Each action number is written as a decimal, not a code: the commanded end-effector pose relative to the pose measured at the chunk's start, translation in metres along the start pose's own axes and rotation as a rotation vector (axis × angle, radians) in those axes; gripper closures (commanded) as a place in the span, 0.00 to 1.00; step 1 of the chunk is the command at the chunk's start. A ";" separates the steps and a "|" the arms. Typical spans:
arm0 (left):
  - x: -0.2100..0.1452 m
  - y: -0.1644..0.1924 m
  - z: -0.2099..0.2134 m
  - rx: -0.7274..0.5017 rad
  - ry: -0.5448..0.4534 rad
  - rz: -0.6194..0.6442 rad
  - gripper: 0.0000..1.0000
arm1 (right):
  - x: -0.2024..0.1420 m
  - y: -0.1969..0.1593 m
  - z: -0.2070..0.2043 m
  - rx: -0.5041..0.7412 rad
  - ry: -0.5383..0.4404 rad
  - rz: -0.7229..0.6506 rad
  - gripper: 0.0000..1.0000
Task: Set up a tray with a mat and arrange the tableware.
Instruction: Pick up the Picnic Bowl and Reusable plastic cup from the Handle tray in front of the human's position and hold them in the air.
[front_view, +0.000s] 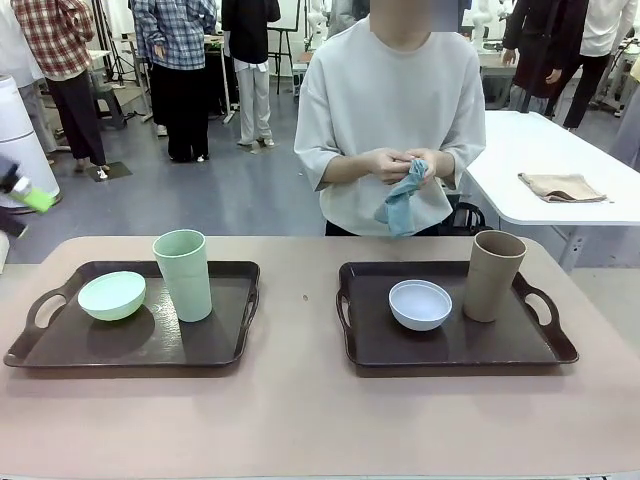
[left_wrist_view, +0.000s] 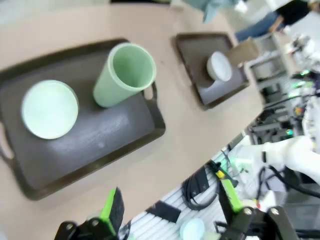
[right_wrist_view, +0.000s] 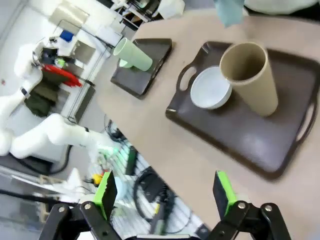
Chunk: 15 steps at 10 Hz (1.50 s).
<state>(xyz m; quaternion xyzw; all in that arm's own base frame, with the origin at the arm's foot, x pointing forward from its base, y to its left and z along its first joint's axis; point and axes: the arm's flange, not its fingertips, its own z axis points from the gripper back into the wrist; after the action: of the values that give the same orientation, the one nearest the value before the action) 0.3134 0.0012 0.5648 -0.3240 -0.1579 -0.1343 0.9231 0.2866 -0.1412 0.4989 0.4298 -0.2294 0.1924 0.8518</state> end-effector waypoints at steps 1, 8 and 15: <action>0.032 -0.039 -0.003 0.105 0.063 -0.032 0.00 | 0.029 -0.041 0.006 0.011 -0.002 0.204 0.00; 0.109 -0.187 -0.115 0.262 0.221 -0.006 0.00 | 0.077 -0.069 -0.016 -0.076 0.149 0.358 0.00; 0.104 -0.182 -0.113 0.222 0.218 -0.003 0.00 | 0.081 -0.064 -0.018 -0.060 0.132 0.362 0.00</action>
<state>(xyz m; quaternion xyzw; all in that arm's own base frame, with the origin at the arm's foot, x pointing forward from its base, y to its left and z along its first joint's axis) 0.3682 -0.2219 0.6222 -0.2044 -0.0715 -0.1509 0.9645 0.3911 -0.1518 0.4933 0.3424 -0.2520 0.3633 0.8290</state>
